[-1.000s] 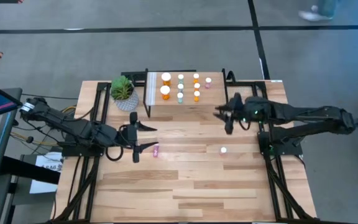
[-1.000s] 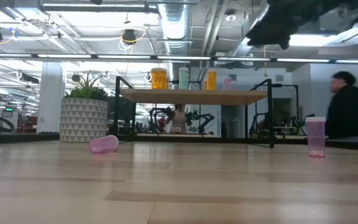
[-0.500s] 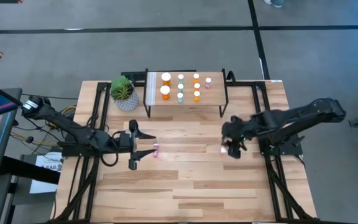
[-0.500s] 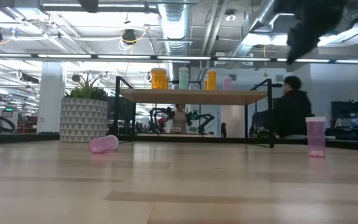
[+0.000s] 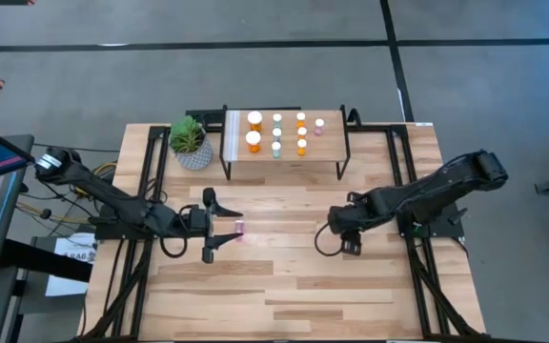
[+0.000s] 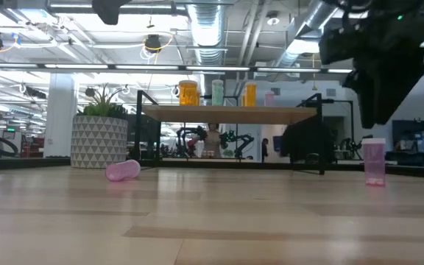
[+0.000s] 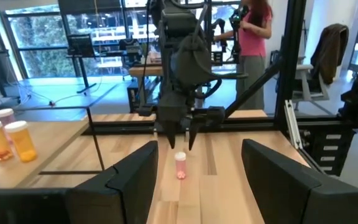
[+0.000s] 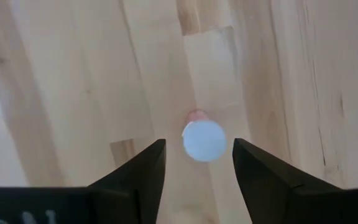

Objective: Pick and place medicine bottles onto shelf by color
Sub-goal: Put the pink pill bottle on the shelf aligned with the other pink pill bottle

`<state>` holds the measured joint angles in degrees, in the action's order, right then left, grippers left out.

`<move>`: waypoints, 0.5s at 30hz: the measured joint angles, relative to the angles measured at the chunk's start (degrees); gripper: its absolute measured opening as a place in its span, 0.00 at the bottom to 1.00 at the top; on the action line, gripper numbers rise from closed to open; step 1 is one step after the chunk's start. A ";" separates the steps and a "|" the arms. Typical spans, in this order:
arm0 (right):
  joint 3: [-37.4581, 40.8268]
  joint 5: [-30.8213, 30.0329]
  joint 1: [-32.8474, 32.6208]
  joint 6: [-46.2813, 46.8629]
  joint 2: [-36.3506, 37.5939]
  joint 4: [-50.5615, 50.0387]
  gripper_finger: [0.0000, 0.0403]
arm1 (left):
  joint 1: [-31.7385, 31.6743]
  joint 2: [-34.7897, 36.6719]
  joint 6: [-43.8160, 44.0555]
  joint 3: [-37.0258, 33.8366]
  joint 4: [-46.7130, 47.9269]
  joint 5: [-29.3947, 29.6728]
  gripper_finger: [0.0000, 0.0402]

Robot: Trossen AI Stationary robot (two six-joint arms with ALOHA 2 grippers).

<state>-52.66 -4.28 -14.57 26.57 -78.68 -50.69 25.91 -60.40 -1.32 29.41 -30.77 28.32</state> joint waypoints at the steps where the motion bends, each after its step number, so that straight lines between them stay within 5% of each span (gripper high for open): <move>1: 0.00 -0.02 0.27 0.01 -0.68 0.14 0.52 | 0.00 -0.21 0.00 0.00 -0.01 -0.01 0.55; 15: 0.02 1.63 2.37 -0.21 -6.94 0.39 0.53 | 0.00 -0.74 0.28 0.00 -0.19 -0.04 0.55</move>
<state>-52.64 -2.65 -12.21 26.37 -85.62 -50.30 25.91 -61.14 -1.04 29.41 -30.96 28.27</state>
